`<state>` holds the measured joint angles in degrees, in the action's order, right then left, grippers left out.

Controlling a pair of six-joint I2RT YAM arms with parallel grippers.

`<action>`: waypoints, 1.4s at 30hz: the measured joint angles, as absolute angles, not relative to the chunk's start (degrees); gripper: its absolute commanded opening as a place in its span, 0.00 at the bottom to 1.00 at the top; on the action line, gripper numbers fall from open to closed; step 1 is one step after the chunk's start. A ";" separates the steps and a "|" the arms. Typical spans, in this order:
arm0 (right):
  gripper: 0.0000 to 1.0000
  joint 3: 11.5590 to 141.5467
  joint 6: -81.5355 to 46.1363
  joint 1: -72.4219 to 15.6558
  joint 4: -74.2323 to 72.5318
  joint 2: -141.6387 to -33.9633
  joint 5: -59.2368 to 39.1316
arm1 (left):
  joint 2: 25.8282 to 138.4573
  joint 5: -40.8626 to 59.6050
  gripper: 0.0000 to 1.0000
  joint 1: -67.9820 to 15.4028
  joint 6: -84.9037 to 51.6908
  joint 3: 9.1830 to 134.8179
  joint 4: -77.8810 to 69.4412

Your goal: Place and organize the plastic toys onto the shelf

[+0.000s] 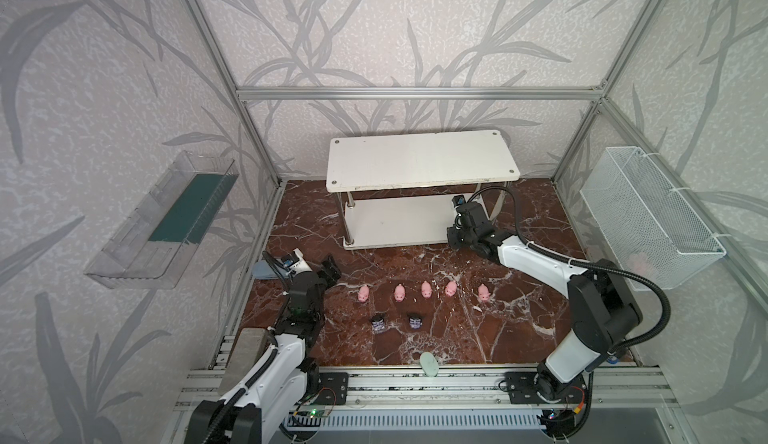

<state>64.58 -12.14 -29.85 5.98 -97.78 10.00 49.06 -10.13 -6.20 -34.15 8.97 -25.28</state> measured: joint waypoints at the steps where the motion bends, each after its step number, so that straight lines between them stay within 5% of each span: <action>1: 0.00 65.04 -12.19 -29.85 5.56 -98.91 9.93 | 49.06 -10.13 0.84 -6.20 -34.17 8.97 -25.28; 42: 0.00 71.42 -8.49 -29.85 4.25 -106.91 19.20 | 49.34 -10.13 0.83 -6.20 -34.22 8.97 -25.28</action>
<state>71.42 -8.49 -29.85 4.25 -106.91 19.20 49.34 -10.13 -6.20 -34.22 8.97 -25.28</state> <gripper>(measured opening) 0.049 0.834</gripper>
